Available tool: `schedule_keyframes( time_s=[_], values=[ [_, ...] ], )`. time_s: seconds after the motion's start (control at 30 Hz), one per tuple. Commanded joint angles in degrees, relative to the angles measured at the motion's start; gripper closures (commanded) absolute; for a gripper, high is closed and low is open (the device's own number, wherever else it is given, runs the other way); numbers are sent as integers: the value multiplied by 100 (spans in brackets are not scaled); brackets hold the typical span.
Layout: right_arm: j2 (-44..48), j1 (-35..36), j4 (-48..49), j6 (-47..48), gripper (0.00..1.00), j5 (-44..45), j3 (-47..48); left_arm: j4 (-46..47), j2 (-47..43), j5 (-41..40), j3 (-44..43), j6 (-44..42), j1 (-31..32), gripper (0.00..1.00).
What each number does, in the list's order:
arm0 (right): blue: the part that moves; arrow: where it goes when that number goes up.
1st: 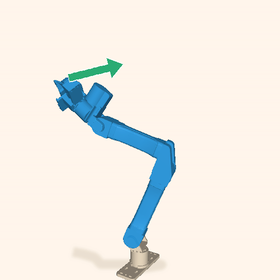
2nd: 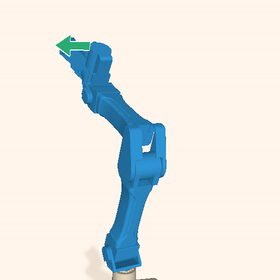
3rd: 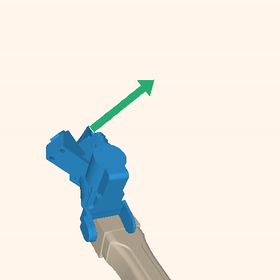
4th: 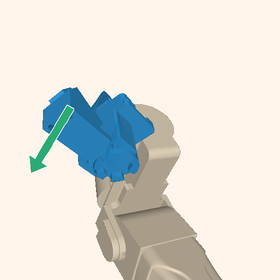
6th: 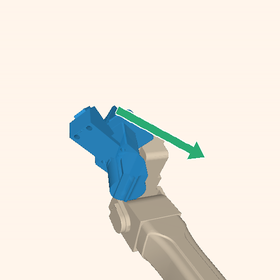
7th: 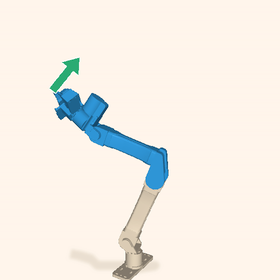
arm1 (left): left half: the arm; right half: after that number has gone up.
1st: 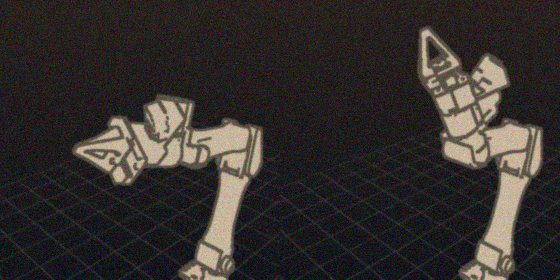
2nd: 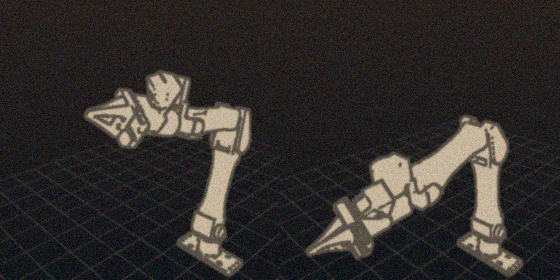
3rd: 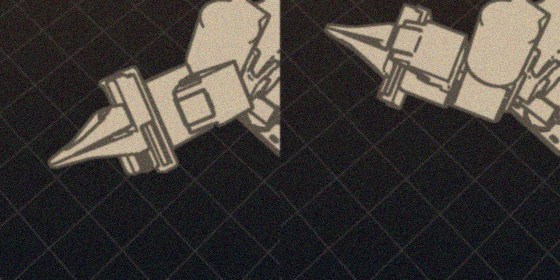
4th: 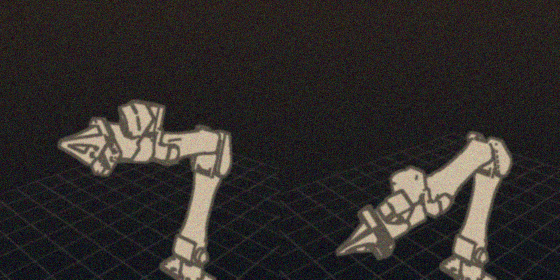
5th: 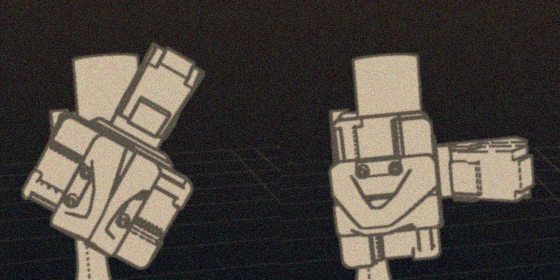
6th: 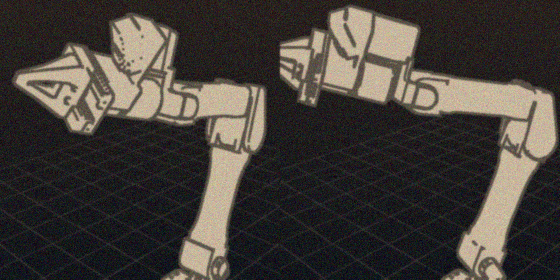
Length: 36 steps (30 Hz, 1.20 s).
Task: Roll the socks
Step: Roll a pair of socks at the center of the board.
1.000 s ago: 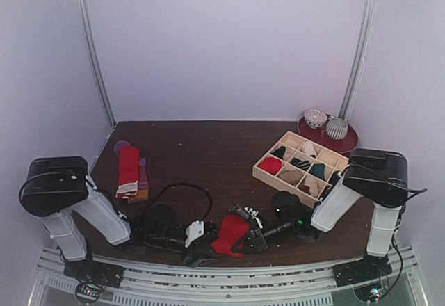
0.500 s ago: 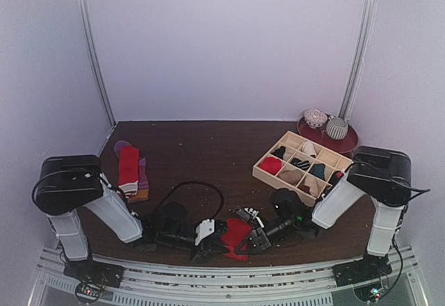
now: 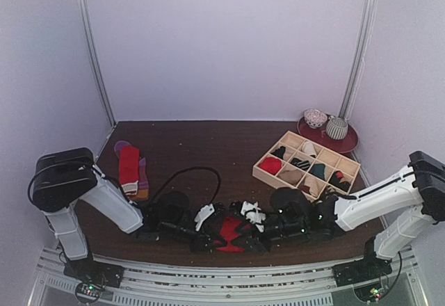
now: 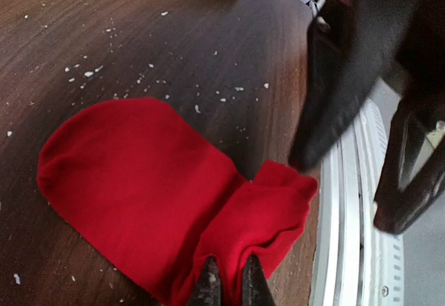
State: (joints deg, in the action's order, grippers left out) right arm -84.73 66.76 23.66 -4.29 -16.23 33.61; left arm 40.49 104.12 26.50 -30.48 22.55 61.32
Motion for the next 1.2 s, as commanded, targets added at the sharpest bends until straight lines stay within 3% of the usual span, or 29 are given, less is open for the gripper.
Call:
schedule_keyframes(
  time_s=[0.0, 0.17, 0.47, 0.63, 0.8, 0.83, 0.97, 1.07, 1.17],
  values=[
    [-216, 605, -284, 1070, 60, 1292, 13, -1848, 312, -79, -119, 346, -92, 100],
    [-448, 932, -434, 914, 59, 1554, 197, -2045, 456, -12, -344, 239, -118, 100],
    [-507, 1099, -275, 770, 56, 2988, 31, -2071, 556, 66, -334, 119, -144, 100],
    [-711, 1090, -350, 768, 56, 2703, 59, -1998, 583, 96, -330, 110, -163, 100],
    [-1095, 1093, -322, 375, 67, 2169, 70, -2018, 601, 82, -386, 66, -173, 100],
    [-1150, 1092, -296, 272, 70, 2127, 53, -2014, 588, 75, -388, 58, -181, 97],
    [-1137, 1019, -22, -178, 81, 1803, -135, -1831, 291, -23, -326, -36, -181, 66],
    [-915, 725, 392, -673, 83, 1163, -483, -1553, -294, -237, -139, -362, -177, 19],
    [-715, 253, 920, -1421, 83, 173, -818, -651, -1242, -602, 379, -748, -173, 9]
  ],
)
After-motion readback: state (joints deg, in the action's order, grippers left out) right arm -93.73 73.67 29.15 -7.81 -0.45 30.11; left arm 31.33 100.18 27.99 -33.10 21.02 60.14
